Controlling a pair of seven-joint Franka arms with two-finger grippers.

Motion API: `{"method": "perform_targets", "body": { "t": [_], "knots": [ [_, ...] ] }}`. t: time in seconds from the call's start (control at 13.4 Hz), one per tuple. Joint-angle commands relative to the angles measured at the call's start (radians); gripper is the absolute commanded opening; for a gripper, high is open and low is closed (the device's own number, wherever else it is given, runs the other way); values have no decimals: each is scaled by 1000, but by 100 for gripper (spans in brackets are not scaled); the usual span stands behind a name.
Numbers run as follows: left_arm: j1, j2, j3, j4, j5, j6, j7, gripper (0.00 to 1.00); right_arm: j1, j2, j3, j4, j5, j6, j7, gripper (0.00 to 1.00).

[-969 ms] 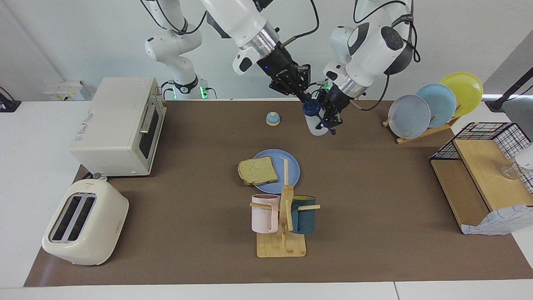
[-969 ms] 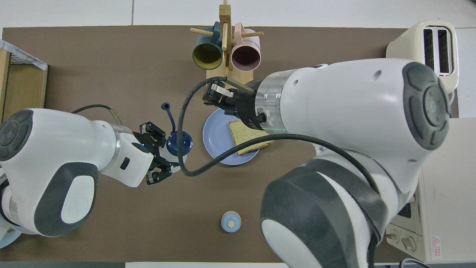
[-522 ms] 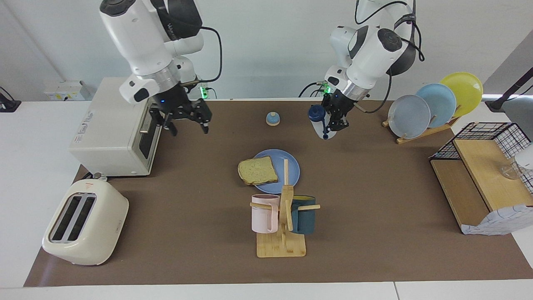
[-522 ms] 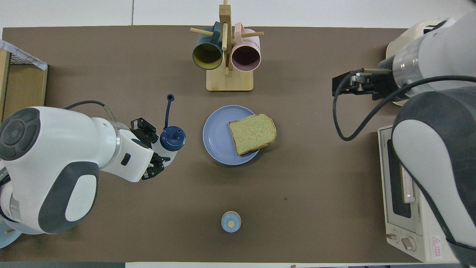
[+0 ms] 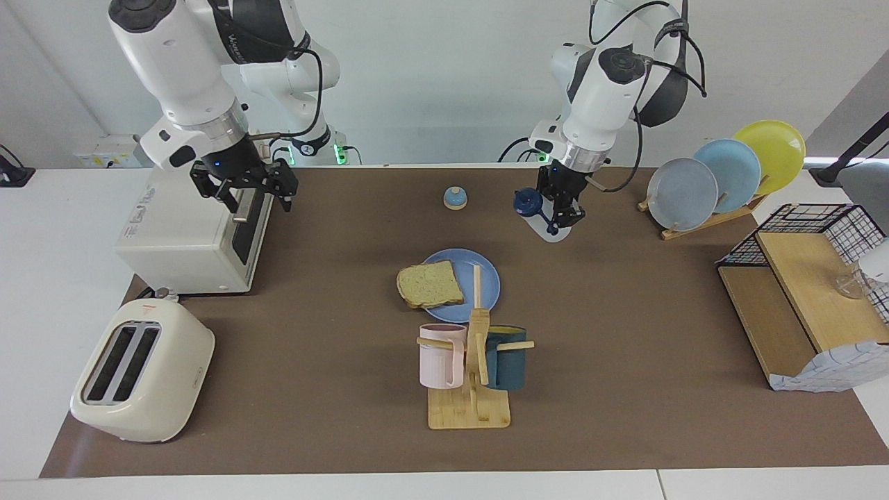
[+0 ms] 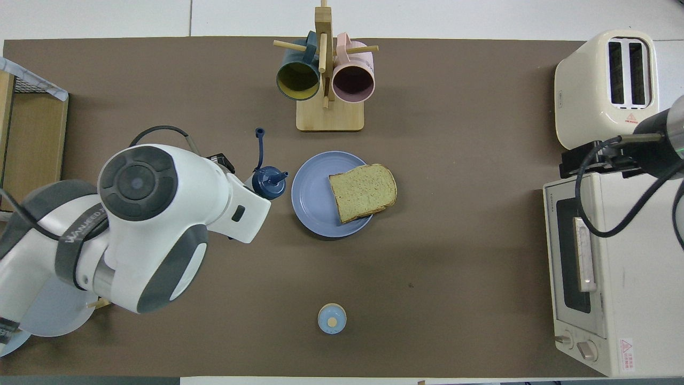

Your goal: Put bread on plate and add seasoning

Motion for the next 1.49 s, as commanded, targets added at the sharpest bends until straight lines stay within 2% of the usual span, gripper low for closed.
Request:
{"method": "perform_targets", "body": {
  "t": [0.0,0.15,0.37,0.6,0.82,0.97,1.42],
  "knots": [
    [-42,71,11,54,95,-16,-55,0,-34,-33,7,-56,-20,15,-24,100],
    [-86,134,11,76,190,-18,-147,0,-37,-27,-2,-51,-21,16,-26,100],
    [-119,184,11,112,258,-82,-178,0,-37,-25,-21,-71,-21,51,-26,100],
    [-169,275,11,209,371,-212,-235,0,-39,-34,-51,-37,-20,-4,-52,100],
    [-212,388,12,308,427,-321,-256,0,-36,-37,-56,-34,-20,-36,-53,100],
    [-235,401,12,320,476,-379,-259,0,-30,-39,-53,-19,-20,-64,-50,100],
    [-287,427,14,324,626,-536,-265,0,-33,-30,-51,-31,-10,-27,-50,100]
  ]
}}
